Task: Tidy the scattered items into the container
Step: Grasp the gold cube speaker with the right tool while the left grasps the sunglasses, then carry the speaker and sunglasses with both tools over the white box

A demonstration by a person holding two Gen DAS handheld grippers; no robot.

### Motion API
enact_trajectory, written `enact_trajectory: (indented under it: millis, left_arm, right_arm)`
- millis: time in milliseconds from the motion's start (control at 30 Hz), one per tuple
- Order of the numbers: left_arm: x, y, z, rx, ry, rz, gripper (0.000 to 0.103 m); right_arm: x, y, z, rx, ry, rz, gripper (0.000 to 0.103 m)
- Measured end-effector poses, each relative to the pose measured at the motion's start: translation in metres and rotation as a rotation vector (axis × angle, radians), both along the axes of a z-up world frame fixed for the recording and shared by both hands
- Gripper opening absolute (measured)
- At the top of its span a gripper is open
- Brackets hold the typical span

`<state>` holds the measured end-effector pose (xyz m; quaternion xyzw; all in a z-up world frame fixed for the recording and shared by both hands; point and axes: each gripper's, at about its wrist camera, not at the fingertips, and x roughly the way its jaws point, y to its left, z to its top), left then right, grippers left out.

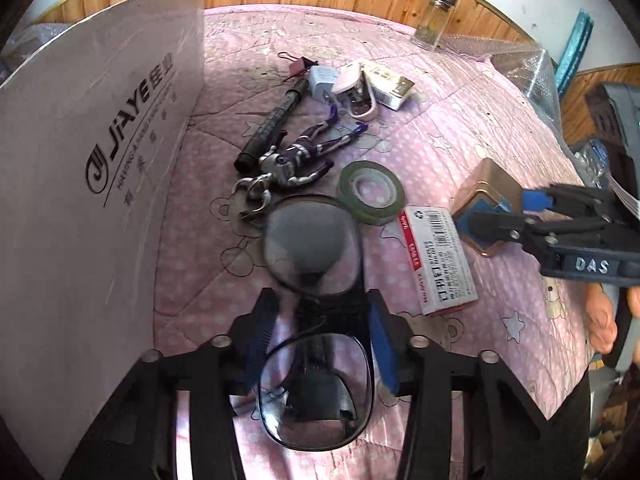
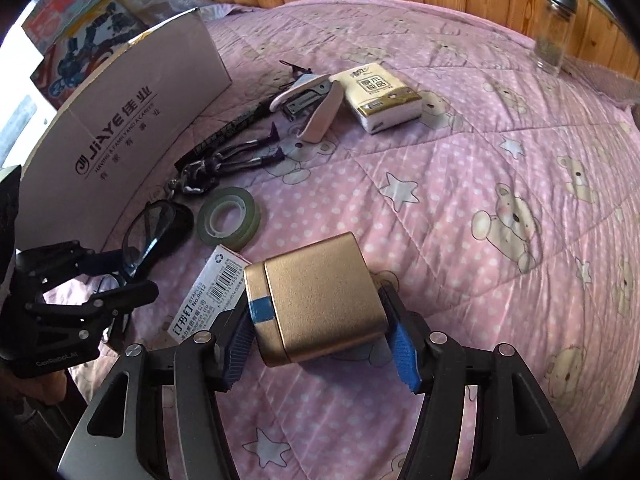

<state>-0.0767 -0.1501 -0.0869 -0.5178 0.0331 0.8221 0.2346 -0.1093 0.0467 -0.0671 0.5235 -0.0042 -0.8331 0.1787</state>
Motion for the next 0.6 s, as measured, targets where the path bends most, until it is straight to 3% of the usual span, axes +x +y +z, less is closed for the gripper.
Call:
enact_trajectory:
  millis: [133,367,600]
  left_arm:
    - [0.002,-0.002,0.002,0.005,0.005,0.009,0.041]
    - [0.005,-0.012,0.026,0.098,-0.015,0.016,0.036]
    - [0.015,-0.010,0.050,0.146,0.037,-0.003,0.036]
  right_arm:
    - [0.003,0.004,0.000,-0.052,0.002,-0.032,0.058]
    - [0.027,0.022,0.011,-0.107,0.033,-0.156,0.054]
    - [0.048,0.030,0.020,-0.163,0.048,-0.236,0.054]
